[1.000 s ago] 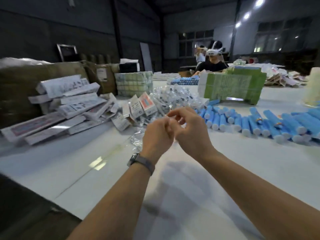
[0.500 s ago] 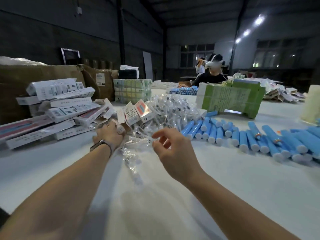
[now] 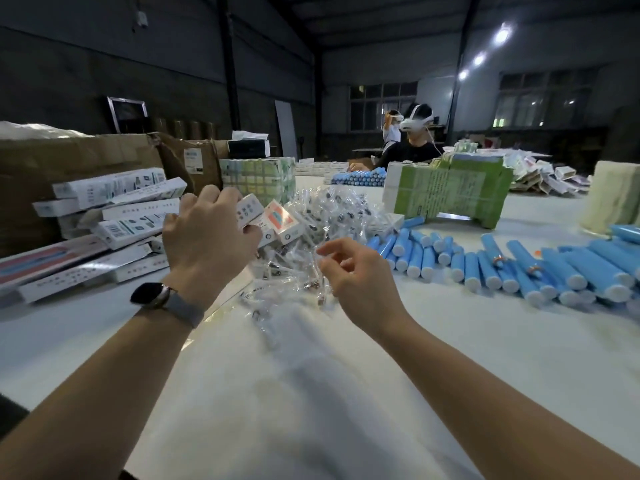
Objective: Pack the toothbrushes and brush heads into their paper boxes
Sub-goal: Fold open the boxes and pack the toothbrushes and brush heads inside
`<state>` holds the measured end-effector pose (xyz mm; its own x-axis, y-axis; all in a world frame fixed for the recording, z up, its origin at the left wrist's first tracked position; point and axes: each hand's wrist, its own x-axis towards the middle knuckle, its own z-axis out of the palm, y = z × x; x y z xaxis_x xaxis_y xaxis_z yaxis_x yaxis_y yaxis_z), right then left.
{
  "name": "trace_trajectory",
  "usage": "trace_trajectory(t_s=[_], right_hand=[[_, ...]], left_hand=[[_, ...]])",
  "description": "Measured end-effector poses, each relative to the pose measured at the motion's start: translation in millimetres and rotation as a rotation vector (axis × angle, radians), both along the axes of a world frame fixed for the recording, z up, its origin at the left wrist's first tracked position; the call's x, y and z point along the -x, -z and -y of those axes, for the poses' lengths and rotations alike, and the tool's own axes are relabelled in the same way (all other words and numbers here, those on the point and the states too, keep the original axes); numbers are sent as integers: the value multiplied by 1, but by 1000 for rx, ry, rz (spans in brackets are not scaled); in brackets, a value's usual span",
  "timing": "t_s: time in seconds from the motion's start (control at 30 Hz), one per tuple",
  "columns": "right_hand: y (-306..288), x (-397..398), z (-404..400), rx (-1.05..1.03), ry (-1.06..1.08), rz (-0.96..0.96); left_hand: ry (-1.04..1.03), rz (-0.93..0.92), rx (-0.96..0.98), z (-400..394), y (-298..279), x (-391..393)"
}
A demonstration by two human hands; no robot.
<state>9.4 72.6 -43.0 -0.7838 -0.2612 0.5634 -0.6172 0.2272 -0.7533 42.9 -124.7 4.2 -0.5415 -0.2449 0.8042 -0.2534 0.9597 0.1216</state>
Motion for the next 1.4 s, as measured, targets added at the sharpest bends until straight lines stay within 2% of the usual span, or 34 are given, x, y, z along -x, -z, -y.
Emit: trace_trajectory(t_s=[0.07, 0.13, 0.17, 0.23, 0.33, 0.4, 0.47, 0.5, 0.57, 0.7, 0.87, 1.07, 1.2, 1.3, 1.4], right_hand=[[-7, -1, -4, 58, -17, 31], [-12, -2, -9, 130, -28, 75], [-14, -2, -12, 178, -23, 111], [-18, -2, -19, 303, -40, 231], [-23, 2, -35, 499, -128, 423], [-23, 6, -48, 591, -174, 449], [-21, 10, -59, 530, -159, 395], [-19, 12, -64, 471, -149, 364], [-15, 15, -70, 375, -148, 330], [-10, 20, -73, 217, -187, 306], [-7, 26, -79, 171, -218, 320], [2, 30, -82, 109, -138, 335], [3, 33, -85, -42, -148, 341], [2, 37, -91, -49, -100, 341], [5, 37, -95, -31, -168, 380]], left_hand=[[90, -122, -31, -21, -9, -19], [271, -231, -150, -46, -10, -32], [410, -264, -277, -60, -9, -36], [710, -272, -650, -88, 0, -36], [940, -86, -1151, -115, 20, -22], [976, 140, -1304, -124, 30, -10], [1044, 310, -1291, -128, 38, 2], [1077, 334, -1257, -131, 42, 6], [1119, 275, -1204, -136, 50, 13], [1207, 102, -1238, -140, 69, 20], [1326, 166, -1343, -136, 78, 23], [1231, 226, -1029, -133, 88, 22], [1136, 126, -945, -133, 89, 21], [1129, 110, -894, -132, 87, 18], [1084, 79, -889, -133, 86, 16]])
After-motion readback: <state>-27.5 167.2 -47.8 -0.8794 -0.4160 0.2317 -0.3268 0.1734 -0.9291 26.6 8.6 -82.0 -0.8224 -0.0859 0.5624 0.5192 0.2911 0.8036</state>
